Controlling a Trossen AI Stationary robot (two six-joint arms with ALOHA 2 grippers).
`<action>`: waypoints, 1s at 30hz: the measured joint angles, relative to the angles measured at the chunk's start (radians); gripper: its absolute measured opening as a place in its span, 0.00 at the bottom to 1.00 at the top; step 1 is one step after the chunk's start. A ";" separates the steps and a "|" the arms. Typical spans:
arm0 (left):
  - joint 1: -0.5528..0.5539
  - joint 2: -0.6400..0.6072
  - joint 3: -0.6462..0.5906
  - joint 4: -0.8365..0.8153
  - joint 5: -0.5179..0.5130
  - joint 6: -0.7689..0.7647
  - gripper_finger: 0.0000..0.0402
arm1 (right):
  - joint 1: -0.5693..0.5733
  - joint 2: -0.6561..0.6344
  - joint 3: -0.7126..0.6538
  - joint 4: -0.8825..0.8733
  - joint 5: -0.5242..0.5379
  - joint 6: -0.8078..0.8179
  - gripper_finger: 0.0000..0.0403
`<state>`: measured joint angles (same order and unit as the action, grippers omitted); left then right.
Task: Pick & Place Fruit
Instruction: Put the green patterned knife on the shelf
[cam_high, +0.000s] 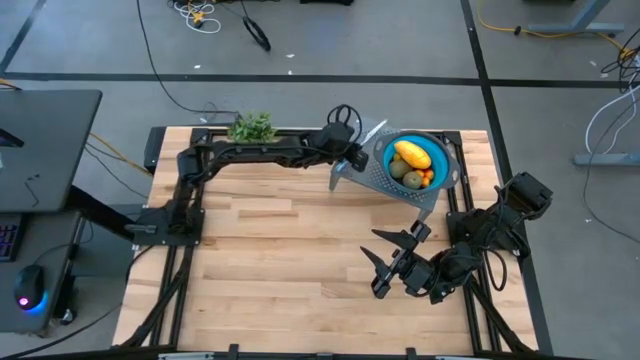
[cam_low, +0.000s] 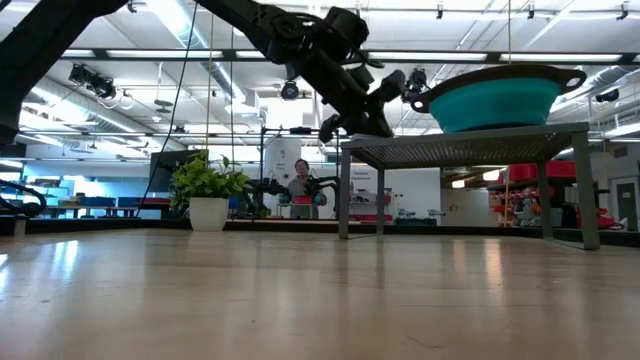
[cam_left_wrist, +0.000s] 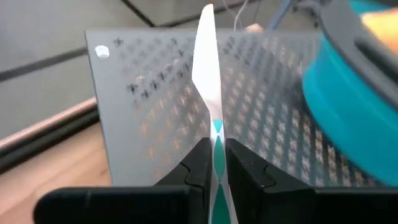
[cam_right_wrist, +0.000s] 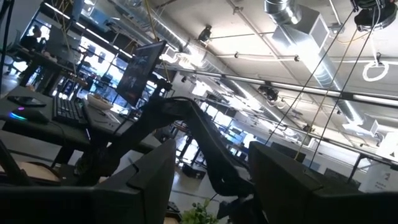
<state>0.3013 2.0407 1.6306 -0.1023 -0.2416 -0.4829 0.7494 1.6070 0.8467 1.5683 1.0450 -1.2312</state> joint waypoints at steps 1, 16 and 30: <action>0.001 0.012 0.002 0.024 -0.011 -0.004 0.12 | 0.000 0.000 0.000 0.000 0.001 0.000 0.53; 0.017 0.026 0.002 0.041 -0.004 -0.008 0.14 | 0.002 0.000 0.000 0.000 0.002 0.000 0.53; 0.017 0.020 0.002 0.032 0.027 0.053 0.26 | 0.002 0.000 0.000 0.000 0.002 0.000 0.53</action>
<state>0.3187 2.0612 1.6329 -0.0703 -0.2141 -0.4302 0.7513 1.6066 0.8463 1.5681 1.0466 -1.2315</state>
